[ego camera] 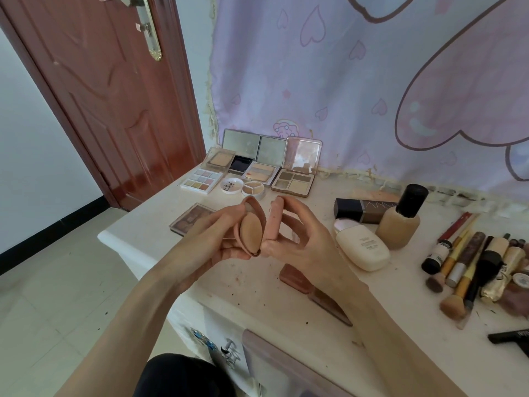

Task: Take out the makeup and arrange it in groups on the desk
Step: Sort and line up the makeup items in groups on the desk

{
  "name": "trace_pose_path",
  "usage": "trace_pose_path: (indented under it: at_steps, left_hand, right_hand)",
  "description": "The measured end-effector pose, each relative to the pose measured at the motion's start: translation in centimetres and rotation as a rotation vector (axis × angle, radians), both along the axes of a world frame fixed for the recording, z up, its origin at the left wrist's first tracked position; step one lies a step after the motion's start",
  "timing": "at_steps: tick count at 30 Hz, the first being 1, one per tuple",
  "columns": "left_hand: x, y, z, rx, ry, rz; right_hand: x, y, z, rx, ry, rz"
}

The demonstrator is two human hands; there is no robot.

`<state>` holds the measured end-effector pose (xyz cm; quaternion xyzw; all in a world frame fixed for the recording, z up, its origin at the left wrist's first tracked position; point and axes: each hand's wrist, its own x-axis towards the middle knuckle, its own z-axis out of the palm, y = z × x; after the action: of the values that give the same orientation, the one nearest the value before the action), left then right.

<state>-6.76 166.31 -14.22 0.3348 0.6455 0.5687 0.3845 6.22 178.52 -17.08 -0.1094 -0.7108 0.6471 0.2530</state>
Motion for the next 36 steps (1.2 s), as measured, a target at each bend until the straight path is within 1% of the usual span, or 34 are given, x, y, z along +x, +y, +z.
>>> trace_pose_path:
  at_steps: [4, 6, 8, 12, 14, 16, 20, 23, 26, 29, 30, 33, 36]
  left_hand:
    - [0.0, 0.7, 0.9, -0.053, 0.052, 0.069]
    - [-0.1, 1.1, 1.5, -0.09, 0.127, 0.11]
    - [-0.1, 1.6, 2.2, -0.128, 0.235, 0.149]
    - [0.4, 3.0, 3.1, -0.235, 0.585, 0.161]
    - [0.8, 3.6, 3.2, -0.234, 0.678, 0.14]
    - [1.0, 3.8, 3.4, -0.228, 0.705, 0.142]
    - [0.8, 3.7, 3.8, -0.198, 0.664, 0.191]
    - [0.7, 3.7, 4.0, -0.201, 0.731, 0.176]
    - [0.4, 4.0, 4.1, -0.2, 0.781, 0.056]
    - [0.2, 4.2, 4.4, -0.176, 0.813, -0.063]
    - [0.1, 4.2, 4.5, -0.16, 0.829, -0.098]
    - [-0.5, 4.0, 4.4, -0.114, 0.86, -0.173]
    - [-1.5, 4.0, 4.0, -0.029, 0.857, -0.113]
  right_hand:
    - [0.0, 0.4, 0.0, -0.085, 0.012, 0.009]
    - [-0.2, 0.4, -0.3, -0.145, 0.007, 0.003]
    - [-0.5, 0.3, -0.6, -0.199, -0.012, 0.001]
    - [-1.0, 0.0, -0.9, -0.343, -0.029, 0.004]
    - [-0.9, 0.1, -0.8, -0.408, 0.002, 0.016]
    - [-0.6, 0.2, -0.6, -0.492, 0.05, 0.036]
    - [-0.7, 0.1, -0.2, -0.659, 0.097, 0.088]
    - [-1.0, 0.0, 0.0, -0.77, 0.132, 0.085]
    - [-1.0, 0.3, 0.1, -0.867, 0.126, 0.098]
    - [-0.8, 1.0, -0.4, -1.086, 0.121, 0.087]
    - [-0.7, 1.2, -0.4, -1.131, 0.12, 0.093]
    - [-0.5, 1.4, 0.0, -1.161, 0.131, 0.161]
    - [-0.2, 1.3, 0.3, -1.186, 0.157, 0.246]
